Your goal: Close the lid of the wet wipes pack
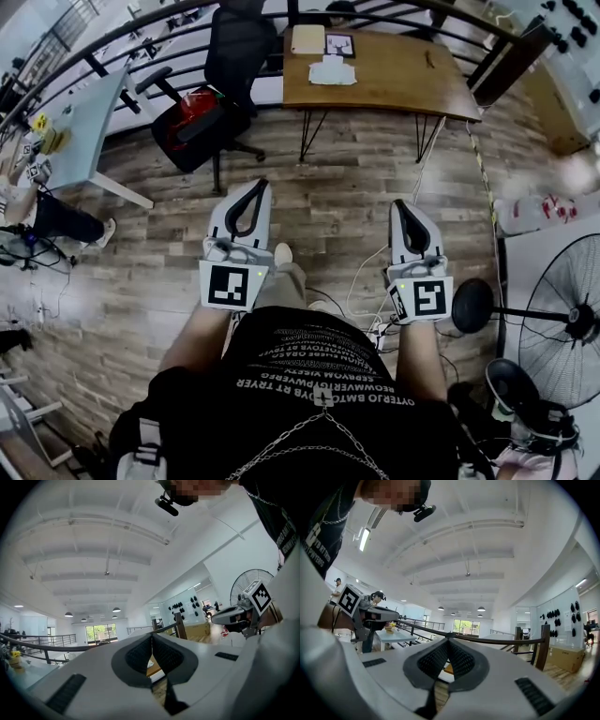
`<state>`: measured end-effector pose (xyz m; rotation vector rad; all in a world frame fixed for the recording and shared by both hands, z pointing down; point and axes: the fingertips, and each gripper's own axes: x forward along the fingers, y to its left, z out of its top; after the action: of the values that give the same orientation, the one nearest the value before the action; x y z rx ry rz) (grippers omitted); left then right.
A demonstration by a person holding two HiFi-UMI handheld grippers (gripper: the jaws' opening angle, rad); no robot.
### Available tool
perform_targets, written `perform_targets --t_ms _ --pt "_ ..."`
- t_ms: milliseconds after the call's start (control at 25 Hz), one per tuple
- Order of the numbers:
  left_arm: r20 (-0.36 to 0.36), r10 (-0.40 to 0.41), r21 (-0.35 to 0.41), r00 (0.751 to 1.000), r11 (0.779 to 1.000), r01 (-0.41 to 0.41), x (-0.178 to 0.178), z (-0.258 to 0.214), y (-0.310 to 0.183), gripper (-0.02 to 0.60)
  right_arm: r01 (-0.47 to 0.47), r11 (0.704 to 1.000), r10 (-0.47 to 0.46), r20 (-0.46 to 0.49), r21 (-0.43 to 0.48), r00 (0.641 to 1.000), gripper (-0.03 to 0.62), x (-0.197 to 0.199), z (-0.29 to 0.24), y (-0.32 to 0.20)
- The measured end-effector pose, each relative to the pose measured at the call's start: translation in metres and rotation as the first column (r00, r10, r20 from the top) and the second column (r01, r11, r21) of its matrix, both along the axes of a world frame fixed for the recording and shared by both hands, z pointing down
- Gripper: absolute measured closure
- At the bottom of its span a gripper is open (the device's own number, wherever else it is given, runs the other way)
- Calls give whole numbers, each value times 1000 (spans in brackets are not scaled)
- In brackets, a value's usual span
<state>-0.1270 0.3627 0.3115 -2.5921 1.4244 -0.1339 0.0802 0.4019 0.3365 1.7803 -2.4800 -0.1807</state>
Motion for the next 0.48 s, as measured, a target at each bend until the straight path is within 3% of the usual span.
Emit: perform_targets --t_ms 280,480 --pt "-25 28 -3 999 1000 -29 -7 3 -28 554 -12 999 13 8 -35 1000 580 -9 13 -25" --pt "-26 6 -27 1000 1000 -7 -17 15 -66 554 -21 999 21 -6 -42 1000 579 -15 16 -56"
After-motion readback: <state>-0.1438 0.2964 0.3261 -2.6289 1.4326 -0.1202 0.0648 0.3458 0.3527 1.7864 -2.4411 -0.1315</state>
